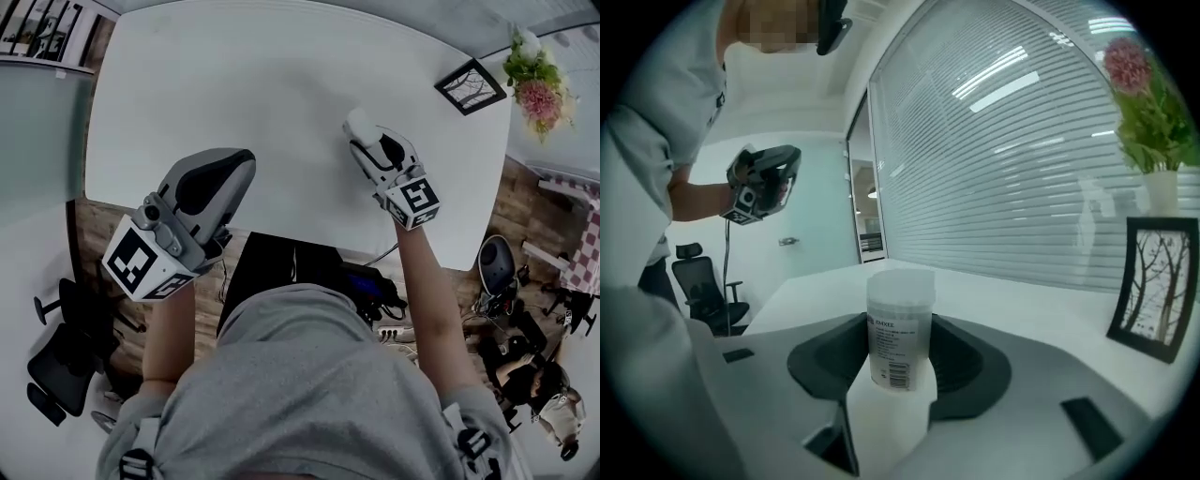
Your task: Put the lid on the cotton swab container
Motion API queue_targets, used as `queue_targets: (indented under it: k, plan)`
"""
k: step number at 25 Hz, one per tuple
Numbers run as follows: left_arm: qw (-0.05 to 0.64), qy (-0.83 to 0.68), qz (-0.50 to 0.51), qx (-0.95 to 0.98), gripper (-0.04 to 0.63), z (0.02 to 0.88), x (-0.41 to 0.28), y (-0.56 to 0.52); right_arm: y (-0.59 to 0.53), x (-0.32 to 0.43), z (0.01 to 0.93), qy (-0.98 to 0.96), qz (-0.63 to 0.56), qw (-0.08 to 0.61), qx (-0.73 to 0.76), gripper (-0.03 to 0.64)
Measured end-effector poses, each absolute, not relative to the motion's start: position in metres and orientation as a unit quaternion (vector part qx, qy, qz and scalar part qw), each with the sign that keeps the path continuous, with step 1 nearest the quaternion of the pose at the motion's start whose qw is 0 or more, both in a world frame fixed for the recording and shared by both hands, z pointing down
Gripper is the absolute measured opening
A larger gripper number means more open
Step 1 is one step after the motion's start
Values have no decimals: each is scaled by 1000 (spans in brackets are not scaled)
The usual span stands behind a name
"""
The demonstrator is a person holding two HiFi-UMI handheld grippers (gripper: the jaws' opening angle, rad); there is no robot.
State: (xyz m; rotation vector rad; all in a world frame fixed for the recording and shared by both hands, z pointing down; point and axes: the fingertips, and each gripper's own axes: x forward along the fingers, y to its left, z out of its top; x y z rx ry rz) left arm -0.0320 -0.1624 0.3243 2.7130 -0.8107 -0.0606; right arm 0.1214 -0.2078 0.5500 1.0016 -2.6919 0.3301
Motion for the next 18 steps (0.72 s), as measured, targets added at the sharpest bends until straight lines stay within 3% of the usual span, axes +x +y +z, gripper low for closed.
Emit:
queue_targets:
  k: [18]
  plan:
    - [153, -298, -17, 942, 3, 324, -43, -165, -214, 115, 584, -920, 91, 180, 336, 206]
